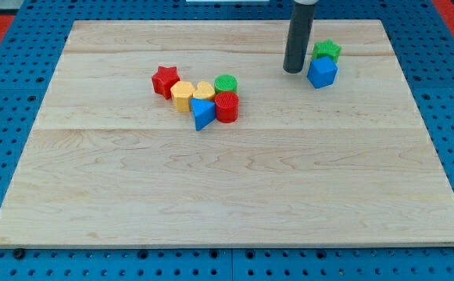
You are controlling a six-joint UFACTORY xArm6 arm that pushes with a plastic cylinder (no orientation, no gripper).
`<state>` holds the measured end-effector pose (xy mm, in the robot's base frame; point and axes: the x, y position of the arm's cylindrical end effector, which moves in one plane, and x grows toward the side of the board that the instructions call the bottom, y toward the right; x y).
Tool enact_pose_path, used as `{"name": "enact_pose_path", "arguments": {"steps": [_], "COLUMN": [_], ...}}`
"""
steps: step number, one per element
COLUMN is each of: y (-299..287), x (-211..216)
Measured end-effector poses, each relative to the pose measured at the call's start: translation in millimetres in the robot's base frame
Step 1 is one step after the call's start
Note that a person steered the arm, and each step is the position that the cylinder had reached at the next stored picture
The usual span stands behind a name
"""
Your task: Move the blue cube towards top right
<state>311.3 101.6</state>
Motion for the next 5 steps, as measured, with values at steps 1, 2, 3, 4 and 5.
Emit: {"name": "enact_pose_path", "arguments": {"steps": [1, 2, 3, 4, 5], "y": [5.6, 12.8, 21.6, 27.3, 30.5], "x": [-8.3, -8.3, -8.3, -8.3, -8.3]}}
